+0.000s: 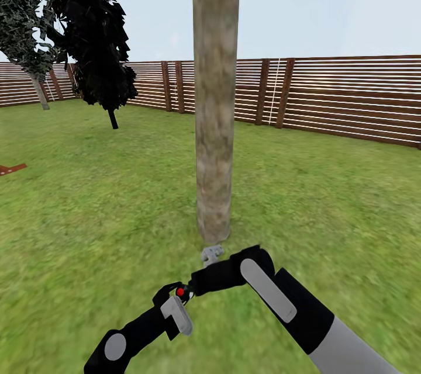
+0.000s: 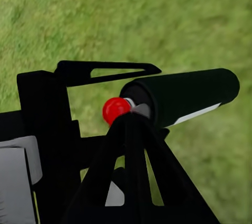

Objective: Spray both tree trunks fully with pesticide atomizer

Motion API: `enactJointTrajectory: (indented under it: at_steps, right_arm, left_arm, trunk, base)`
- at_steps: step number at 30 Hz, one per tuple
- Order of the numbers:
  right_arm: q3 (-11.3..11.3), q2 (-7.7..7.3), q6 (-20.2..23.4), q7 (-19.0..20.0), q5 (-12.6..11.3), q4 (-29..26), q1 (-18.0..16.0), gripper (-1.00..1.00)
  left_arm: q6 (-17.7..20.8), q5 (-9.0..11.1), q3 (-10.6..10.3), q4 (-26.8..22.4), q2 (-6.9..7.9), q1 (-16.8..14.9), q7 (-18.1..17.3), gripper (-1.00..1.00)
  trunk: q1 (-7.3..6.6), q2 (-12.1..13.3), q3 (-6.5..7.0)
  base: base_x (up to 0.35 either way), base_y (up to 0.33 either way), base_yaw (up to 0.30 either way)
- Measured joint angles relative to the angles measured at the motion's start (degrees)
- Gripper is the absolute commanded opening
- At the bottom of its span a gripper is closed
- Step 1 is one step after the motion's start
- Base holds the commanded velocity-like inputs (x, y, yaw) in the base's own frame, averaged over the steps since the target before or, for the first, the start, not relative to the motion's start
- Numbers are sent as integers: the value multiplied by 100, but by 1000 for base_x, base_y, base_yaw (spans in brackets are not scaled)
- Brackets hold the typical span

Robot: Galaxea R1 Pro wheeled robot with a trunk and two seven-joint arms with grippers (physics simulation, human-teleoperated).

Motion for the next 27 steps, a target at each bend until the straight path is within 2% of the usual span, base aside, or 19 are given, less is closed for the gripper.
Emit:
enactJointTrajectory:
  at_steps: [27]
  right_arm:
    - [20, 15, -17, 4, 6, 0, 13, -100]
  left_arm:
    - [-9, 9, 0, 0, 0, 0, -5, -100]
  trunk:
    - [0, 0, 0]
  base:
    - [0, 0, 0]
